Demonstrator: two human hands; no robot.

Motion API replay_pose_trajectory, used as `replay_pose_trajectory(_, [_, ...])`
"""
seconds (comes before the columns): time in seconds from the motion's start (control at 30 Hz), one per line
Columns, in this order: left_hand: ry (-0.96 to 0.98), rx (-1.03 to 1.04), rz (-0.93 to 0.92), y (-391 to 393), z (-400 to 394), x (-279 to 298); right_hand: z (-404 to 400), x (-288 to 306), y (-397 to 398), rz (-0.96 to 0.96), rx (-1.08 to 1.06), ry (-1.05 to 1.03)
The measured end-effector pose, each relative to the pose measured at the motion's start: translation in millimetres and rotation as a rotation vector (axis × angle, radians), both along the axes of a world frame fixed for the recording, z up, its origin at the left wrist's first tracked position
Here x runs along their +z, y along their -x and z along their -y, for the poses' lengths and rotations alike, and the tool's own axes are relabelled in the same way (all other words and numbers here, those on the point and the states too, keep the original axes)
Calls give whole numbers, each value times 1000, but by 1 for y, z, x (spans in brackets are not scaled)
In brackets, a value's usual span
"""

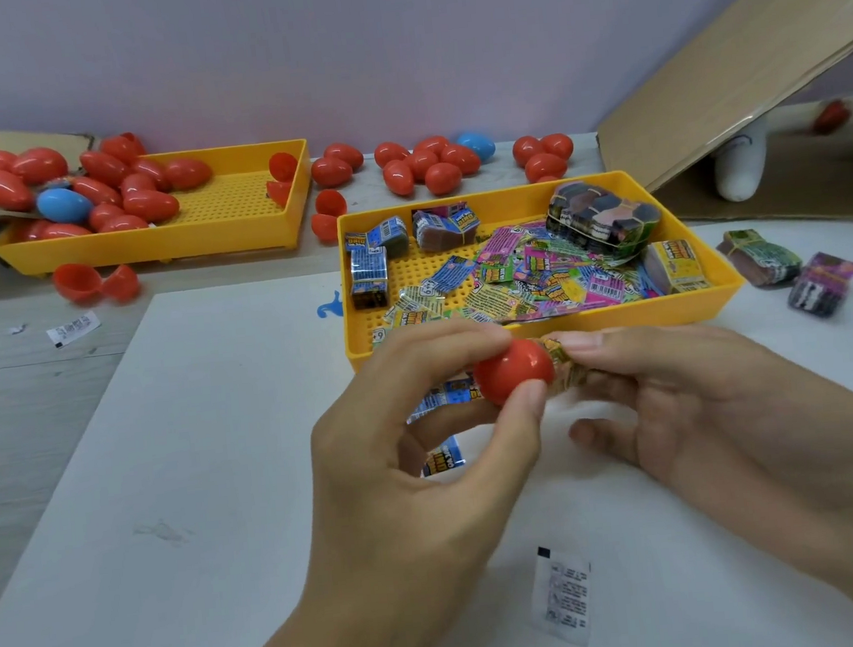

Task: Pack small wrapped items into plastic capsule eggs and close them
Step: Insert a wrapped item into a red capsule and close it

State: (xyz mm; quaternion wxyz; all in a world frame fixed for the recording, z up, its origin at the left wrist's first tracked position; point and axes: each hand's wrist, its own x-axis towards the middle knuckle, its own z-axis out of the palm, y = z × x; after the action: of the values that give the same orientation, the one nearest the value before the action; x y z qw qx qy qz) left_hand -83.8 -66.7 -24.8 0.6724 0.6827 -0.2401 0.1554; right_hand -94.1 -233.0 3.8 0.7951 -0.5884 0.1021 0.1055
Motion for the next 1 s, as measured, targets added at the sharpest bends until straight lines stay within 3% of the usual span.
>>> replay_pose_trajectory(0.53, [-7,22,-18,-2,-2,-3,0,-2,0,56,-100,-53])
replay_pose_trajectory(1.0, [-68,34,12,-2,-1,-1,-7,3,5,67,-68,94])
